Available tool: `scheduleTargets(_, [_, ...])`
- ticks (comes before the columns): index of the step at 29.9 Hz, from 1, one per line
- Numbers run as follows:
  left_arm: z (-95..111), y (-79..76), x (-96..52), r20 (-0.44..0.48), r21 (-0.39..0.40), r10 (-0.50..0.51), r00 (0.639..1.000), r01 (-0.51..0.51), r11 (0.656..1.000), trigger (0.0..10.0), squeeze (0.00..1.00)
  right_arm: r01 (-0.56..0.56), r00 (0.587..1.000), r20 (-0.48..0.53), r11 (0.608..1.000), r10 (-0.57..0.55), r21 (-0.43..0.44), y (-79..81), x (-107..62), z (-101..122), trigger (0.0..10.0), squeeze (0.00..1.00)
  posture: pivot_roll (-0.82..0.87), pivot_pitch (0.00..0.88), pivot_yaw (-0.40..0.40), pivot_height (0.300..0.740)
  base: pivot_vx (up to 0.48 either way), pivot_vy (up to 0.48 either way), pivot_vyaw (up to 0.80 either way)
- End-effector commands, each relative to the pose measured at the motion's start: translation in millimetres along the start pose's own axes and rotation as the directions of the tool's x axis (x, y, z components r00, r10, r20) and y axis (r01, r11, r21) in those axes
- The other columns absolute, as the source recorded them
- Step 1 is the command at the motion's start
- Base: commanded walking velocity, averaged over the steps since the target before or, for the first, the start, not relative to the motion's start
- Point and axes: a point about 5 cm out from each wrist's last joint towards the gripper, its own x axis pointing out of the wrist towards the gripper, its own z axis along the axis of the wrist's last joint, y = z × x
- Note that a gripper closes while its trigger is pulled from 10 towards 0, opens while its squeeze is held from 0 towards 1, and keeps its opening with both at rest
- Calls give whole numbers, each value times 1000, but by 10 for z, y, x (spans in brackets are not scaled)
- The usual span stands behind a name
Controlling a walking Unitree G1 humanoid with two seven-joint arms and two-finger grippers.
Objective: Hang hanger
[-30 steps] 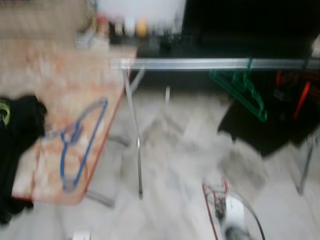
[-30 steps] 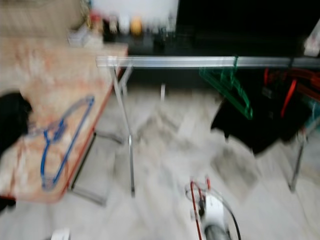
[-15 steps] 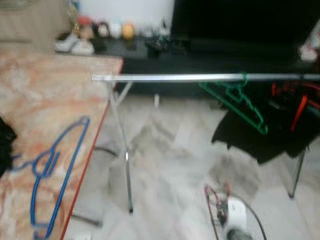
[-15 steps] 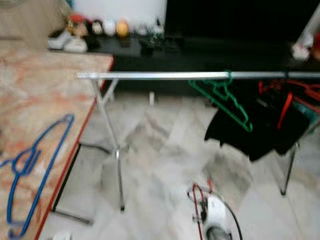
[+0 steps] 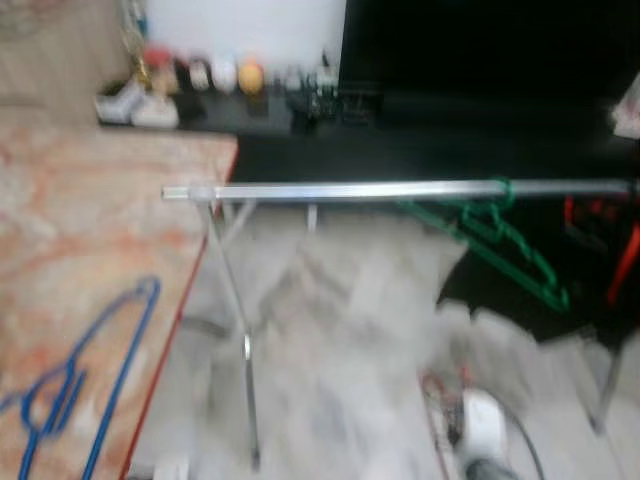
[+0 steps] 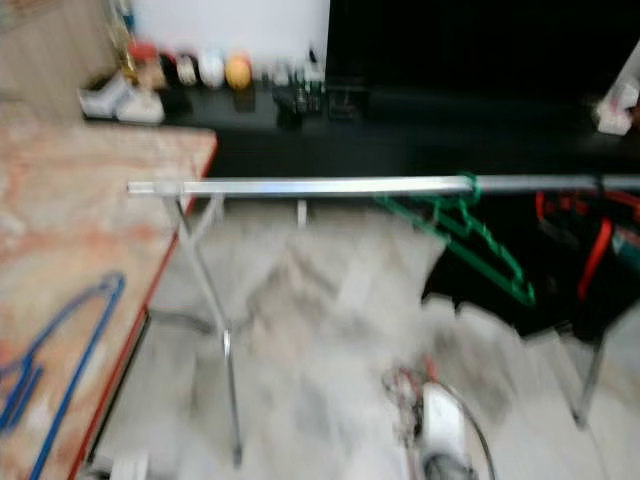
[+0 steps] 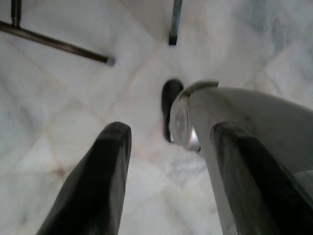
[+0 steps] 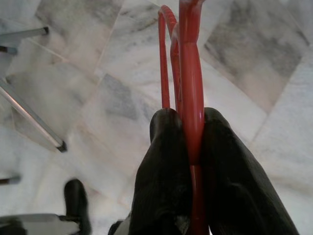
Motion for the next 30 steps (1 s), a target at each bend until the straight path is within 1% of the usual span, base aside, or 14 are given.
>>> scheduleTargets(1, [16, -23, 7, 0, 18, -7, 1000, 7, 1000, 10000, 0, 26, 1000, 2, 1000, -26, -11, -115, -9, 18, 10000, 0, 14, 74, -29, 740, 334, 0, 0])
scheduleTargets(5, [18, -24, 8, -1, 28, -2, 1000, 2, 1000, 10000, 0, 6, 1000, 24, 999, -5, -38, -81, 8, 92, 10000, 0, 15, 74, -29, 740, 237, 0, 0])
scheduleTargets(10, [24, -50, 13, 1, 32, -3, 1000, 3, 999, 10000, 0, -50, 991, 117, 997, 57, -59, 90, 54, 343, 10000, 0, 12, 73, -26, 740, 0, 0, 0])
scheduleTargets(11, [24, -50, 13, 1, 32, -3, 1000, 3, 999, 10000, 0, -50, 991, 117, 997, 57, -59, 90, 54, 343, 10000, 0, 12, 73, -26, 740, 0, 0, 0])
scheduleTargets(16, [32, -63, 17, 2, 30, -4, 1000, 4, 1000, 10000, 0, -92, 965, 233, 988, 118, -120, 185, 71, 663, 10000, 0, 15, 74, -27, 740, 0, 0, 0])
scheduleTargets(17, [32, -63, 17, 2, 30, -4, 1000, 4, 1000, 10000, 0, -92, 965, 233, 988, 118, -120, 185, 71, 663, 10000, 0, 15, 74, -27, 740, 0, 0, 0])
scheduleTargets(18, [31, -63, 17, 2, 30, -4, 1000, 4, 1000, 10000, 0, -98, 956, 263, 988, 127, -123, 201, 71, 752, 10000, 0, 13, 75, -24, 740, 0, 0, 0])
scheduleTargets(19, [33, -60, 16, 4, 33, -1, 1000, 1, 999, 10000, 0, -94, 934, 328, 984, 139, -151, 229, 65, 949, 10000, 0, 12, 76, -24, 740, 0, 0, 0])
scheduleTargets(21, [33, -59, 16, 5, 34, 0, 1000, 0, 999, 10000, 0, -92, 929, 343, 983, 142, -159, 235, 62, 995, 10000, 0, 12, 76, -24, 740, 0, 0, 0])
scheduleTargets(23, [32, -55, 15, 5, 33, 2, 1000, -3, 999, 10000, 0, -86, 894, 417, 976, 164, -199, 283, 37, 1228, 10000, 0, 12, 76, -23, 740, 0, 0, 0])
scheduleTargets(24, [32, -55, 15, 5, 33, 2, 1000, -3, 999, 10000, 0, -86, 894, 417, 976, 164, -199, 283, 37, 1228, 10000, 0, 12, 76, -23, 740, 0, 0, 0])
scheduleTargets(25, [28, -51, 14, 6, 33, 4, 1000, -4, 999, 10000, 0, -76, 849, 494, 968, 189, -239, 358, -5, 1470, 10000, 0, 14, 76, -23, 740, 0, 0, 0])
scheduleTargets(27, [28, -44, 12, 9, 31, 10, 1000, -10, 999, 10000, 0, -99, 797, 556, 959, 235, -264, 480, -58, 1686, 10000, 0, 14, 76, -23, 740, 0, 0, 0])
scheduleTargets(30, [30, -41, 12, 12, 30, 14, 1000, -14, 999, 10000, 0, -115, 774, 577, 954, 261, -277, 546, -84, 1775, 10000, 0, 15, 76, -23, 740, 0, 0, 0])
